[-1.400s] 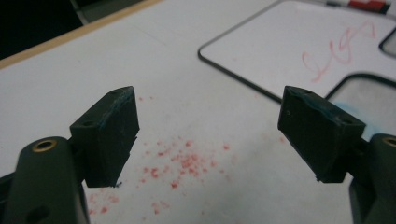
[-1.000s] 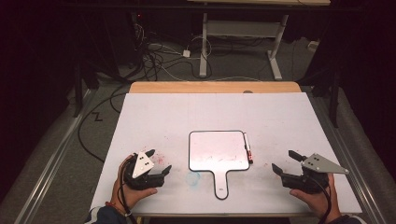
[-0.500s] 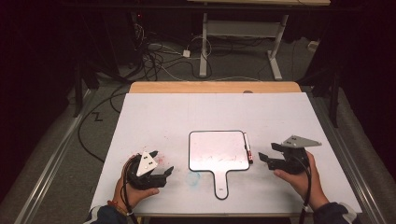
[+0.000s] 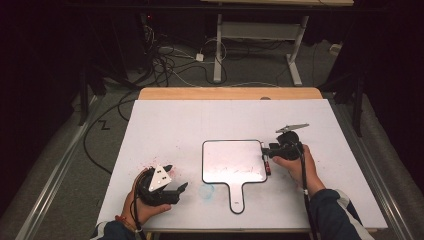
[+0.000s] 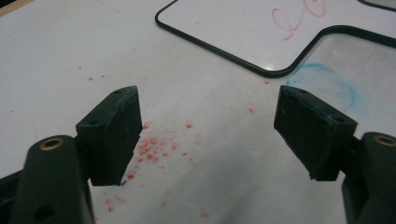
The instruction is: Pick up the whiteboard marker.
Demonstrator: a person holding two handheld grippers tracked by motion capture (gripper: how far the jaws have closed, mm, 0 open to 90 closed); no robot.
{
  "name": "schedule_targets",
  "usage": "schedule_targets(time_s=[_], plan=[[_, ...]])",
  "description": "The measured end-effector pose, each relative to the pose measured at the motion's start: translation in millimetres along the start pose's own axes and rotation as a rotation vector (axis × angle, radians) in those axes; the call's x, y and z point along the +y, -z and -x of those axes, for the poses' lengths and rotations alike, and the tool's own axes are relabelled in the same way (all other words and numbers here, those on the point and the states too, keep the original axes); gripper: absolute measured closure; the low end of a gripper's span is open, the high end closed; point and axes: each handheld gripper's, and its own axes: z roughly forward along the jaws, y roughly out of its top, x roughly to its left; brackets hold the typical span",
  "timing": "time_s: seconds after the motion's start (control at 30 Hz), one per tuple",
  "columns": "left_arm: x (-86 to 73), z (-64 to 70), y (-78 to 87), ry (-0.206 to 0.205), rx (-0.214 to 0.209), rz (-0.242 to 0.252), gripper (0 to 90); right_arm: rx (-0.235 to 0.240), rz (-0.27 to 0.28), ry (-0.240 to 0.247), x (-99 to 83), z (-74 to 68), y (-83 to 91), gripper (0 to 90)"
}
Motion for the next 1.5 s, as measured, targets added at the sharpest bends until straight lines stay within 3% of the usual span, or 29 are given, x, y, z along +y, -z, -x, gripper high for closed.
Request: schedule_targets(time_s=[0.13,0.33,0.47,0.6,0.7,0.73,0.77,0.83,0.87,0.93,0.97,1.0,1.03,1.07,1.17,1.23,1.43,1.5], plan=[[-0.1,0.2,-0.7,0.006,-0.002,-0.011,22.4,0.036,-0.012,-0.002,-0.6,-0.1,-7.4,67.7],[0.7,1.0,-2.1,0.009,-0.015,-0.021,22.4,0.088,-0.002,0.005,-0.9,-3.9,-3.0,80.9],[1.2,1.1,-2.3,0.011,-0.021,-0.021,22.4,0.084,-0.002,0.026,-2.1,-9.0,-3.1,81.2],[4.5,-0.9,-3.4,0.050,-0.046,-0.004,22.4,0.074,0.029,0.042,-1.2,-14.6,2.8,81.2],[15.4,-3.0,-6.1,0.109,-0.097,0.040,22.4,0.084,0.078,0.041,1.0,-21.8,13.4,81.2],[25.8,-1.8,-8.6,0.127,-0.114,0.064,23.6,0.099,0.114,0.046,2.9,-28.9,19.9,81.2],[25.8,-1.8,-8.6,0.127,-0.114,0.064,24.1,0.099,0.114,0.046,2.9,-28.9,19.9,81.2],[39.8,1.5,-12.5,0.153,-0.168,0.104,24.2,0.120,0.150,0.062,4.7,-38.5,25.5,81.2],[46.0,4.4,-15.2,0.154,-0.180,0.113,24.9,0.135,0.180,0.085,6.0,-49.8,30.8,81.2],[62.7,13.4,-23.1,0.142,-0.221,0.137,24.9,0.171,0.213,0.098,6.6,-59.4,35.4,81.2],[62.7,13.4,-23.1,0.142,-0.221,0.137,25.0,0.171,0.213,0.098,6.6,-59.4,35.4,81.2],[70.0,16.9,-27.1,0.140,-0.232,0.145,25.6,0.179,0.246,0.129,6.5,-72.3,39.7,81.2],[73.9,18.2,-29.6,0.149,-0.254,0.155,25.8,0.179,0.246,0.129,6.5,-72.3,39.7,81.2],[79.2,20.1,-33.3,0.157,-0.274,0.163,25.8,0.197,0.260,0.143,5.8,-81.9,42.2,81.2],[93.2,26.9,-42.9,0.154,-0.307,0.187,27.2,0.214,0.278,0.165,4.6,-92.3,44.1,81.2],[101.6,33.5,-50.7,0.134,-0.304,0.180,30.3,0.232,0.308,0.179,2.1,-104.1,46.4,81.2],[110.0,44.4,-73.1,0.146,-0.365,0.176,37.0,0.246,0.348,0.182,-1.5,-109.7,50.1,81.2],[112.2,48.6,-76.6,0.140,-0.368,0.184,39.0,0.247,0.356,0.180,-2.1,-110.3,50.6,81.2]])
